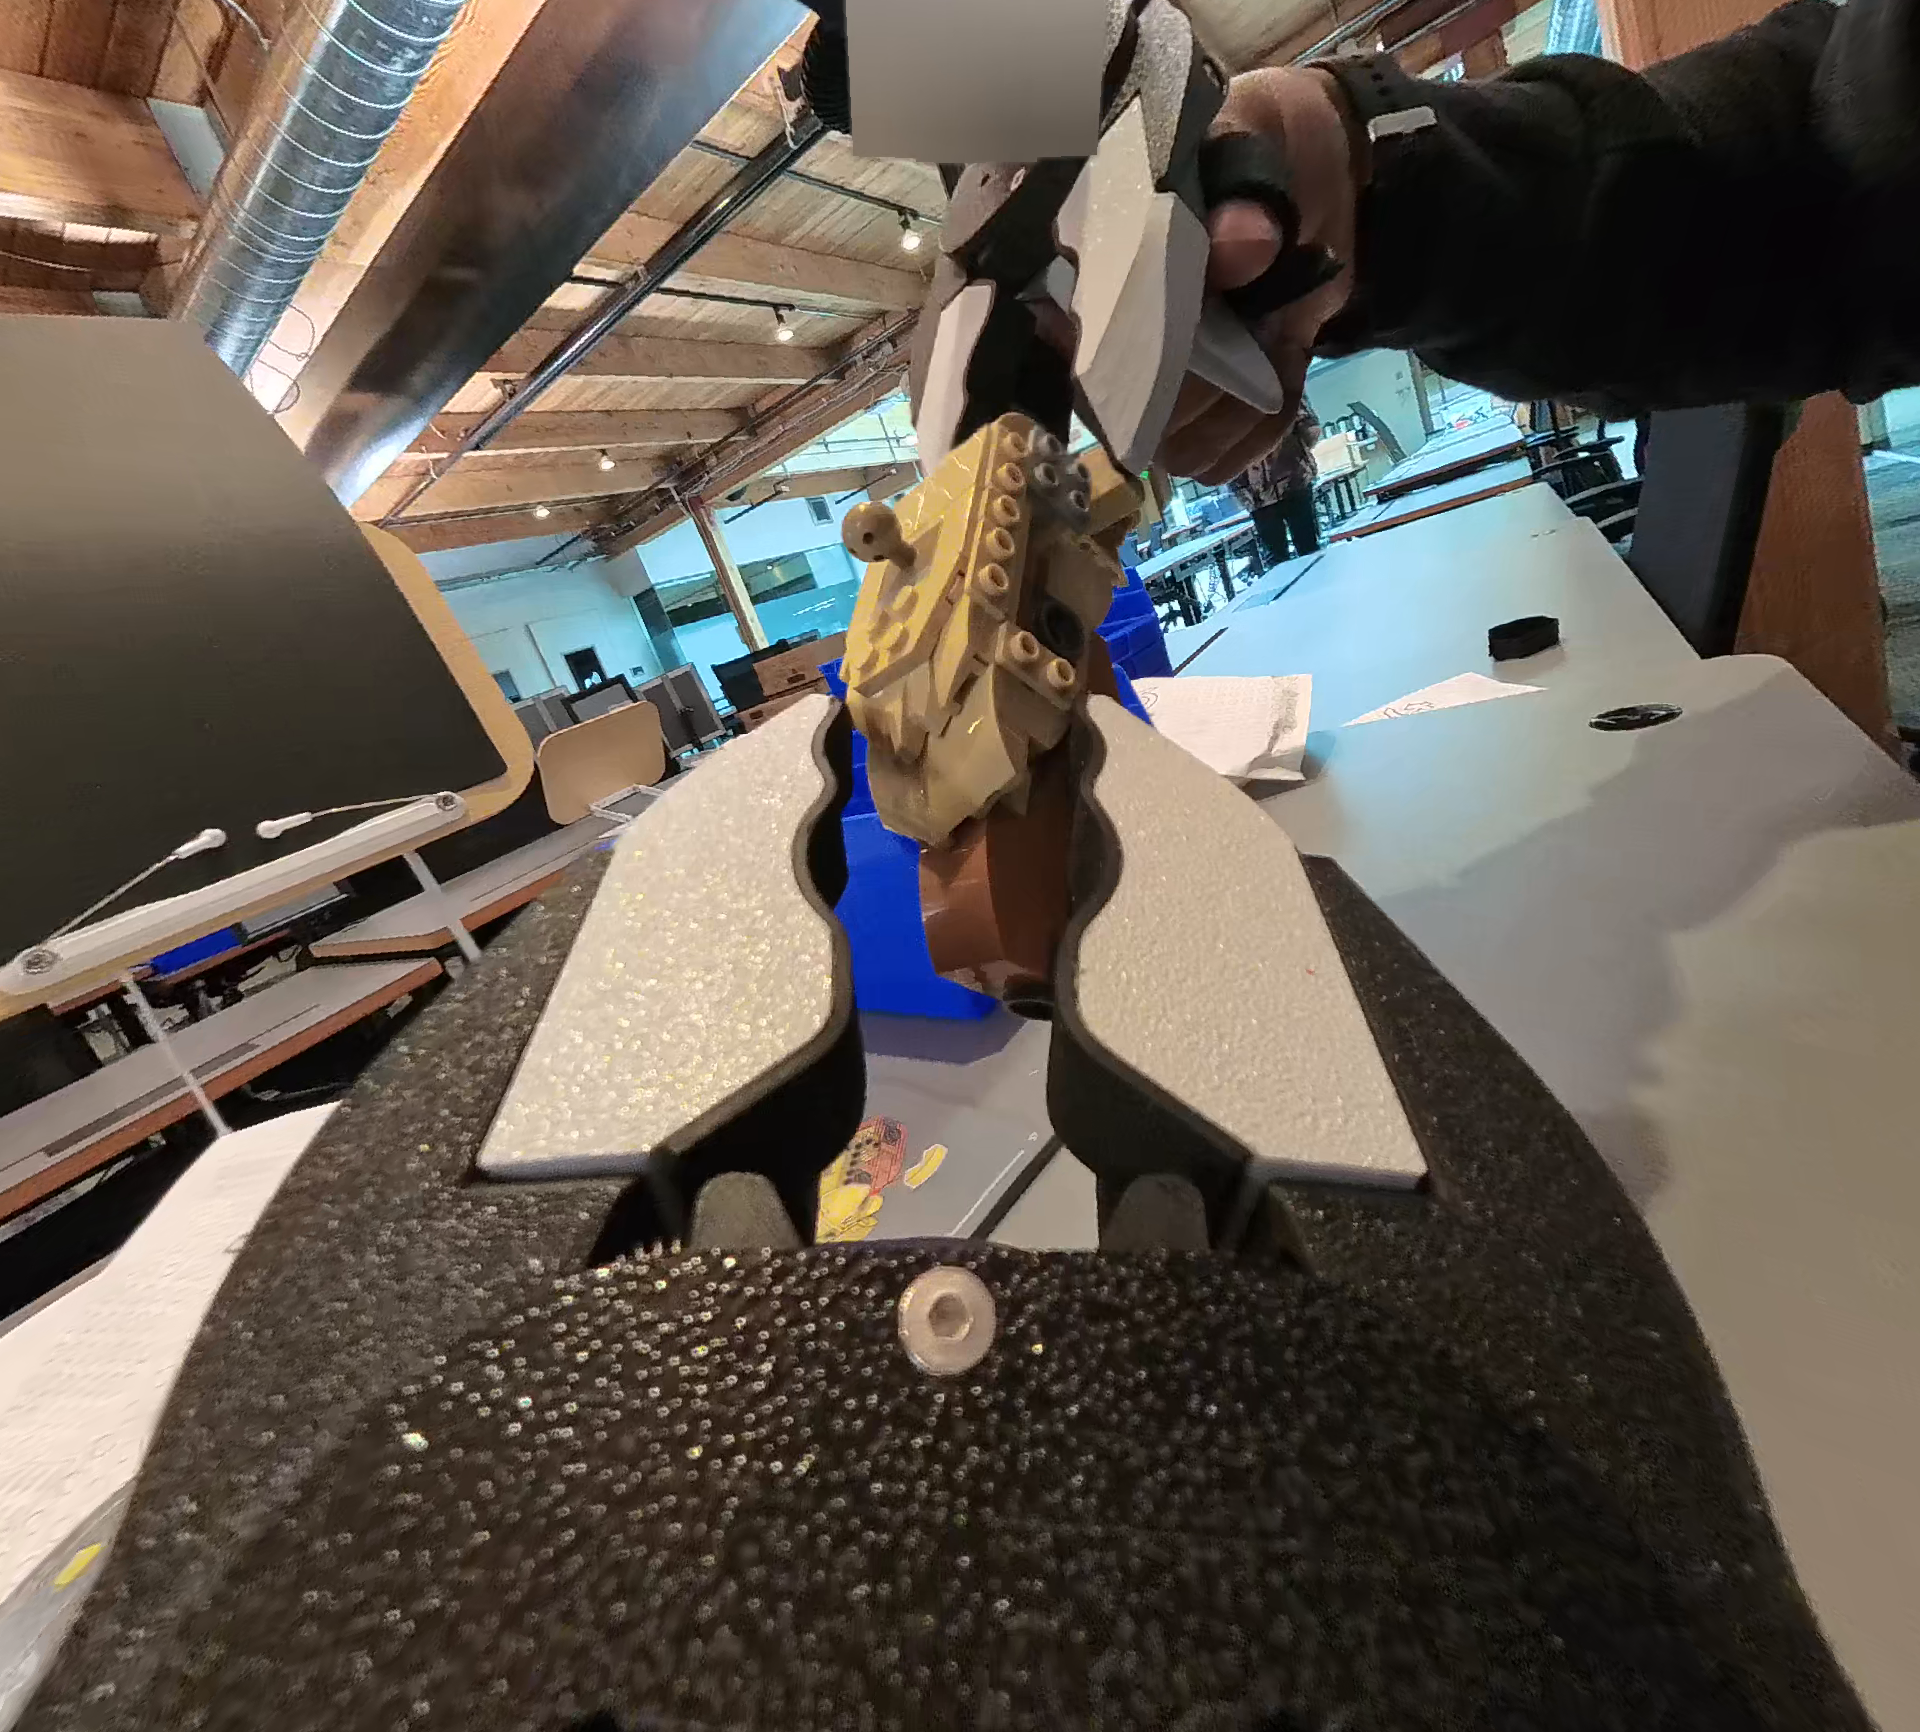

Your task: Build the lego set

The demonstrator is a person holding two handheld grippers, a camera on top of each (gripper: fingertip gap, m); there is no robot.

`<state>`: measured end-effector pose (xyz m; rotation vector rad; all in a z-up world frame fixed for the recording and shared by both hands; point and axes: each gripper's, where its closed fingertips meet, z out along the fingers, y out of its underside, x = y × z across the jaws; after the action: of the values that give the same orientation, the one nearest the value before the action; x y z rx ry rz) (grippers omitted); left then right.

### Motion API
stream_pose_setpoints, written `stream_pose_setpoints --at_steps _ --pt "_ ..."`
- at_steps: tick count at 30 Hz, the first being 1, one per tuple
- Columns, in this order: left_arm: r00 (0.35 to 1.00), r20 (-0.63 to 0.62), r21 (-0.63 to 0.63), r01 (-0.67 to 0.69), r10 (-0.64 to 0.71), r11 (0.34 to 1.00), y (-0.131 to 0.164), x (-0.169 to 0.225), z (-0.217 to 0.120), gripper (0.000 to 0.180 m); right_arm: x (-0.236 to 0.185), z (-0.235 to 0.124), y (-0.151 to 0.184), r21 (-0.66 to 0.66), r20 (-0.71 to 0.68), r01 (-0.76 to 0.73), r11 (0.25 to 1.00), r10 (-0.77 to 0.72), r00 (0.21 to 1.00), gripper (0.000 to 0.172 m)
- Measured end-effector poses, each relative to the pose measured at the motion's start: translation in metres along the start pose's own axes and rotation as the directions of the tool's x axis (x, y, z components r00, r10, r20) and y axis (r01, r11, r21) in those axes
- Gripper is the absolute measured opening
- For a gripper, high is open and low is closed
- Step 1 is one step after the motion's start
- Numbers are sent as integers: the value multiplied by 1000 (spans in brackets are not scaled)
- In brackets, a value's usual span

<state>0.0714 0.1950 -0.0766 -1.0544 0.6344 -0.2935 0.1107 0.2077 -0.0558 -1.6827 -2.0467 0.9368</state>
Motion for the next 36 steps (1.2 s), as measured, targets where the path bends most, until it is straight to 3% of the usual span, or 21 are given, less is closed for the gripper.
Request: stream_pose_setpoints --at_steps 23,36 --pt "999 -2 -15 -40 40 999 1 1 0 39 -3 7 -1 12 27 1 1000 -1 1000 45" --pt "999 5 12 52 -52 999 -2 -6 -3 39 -2 5 -9 47 0 -4 999 4 1000 45"
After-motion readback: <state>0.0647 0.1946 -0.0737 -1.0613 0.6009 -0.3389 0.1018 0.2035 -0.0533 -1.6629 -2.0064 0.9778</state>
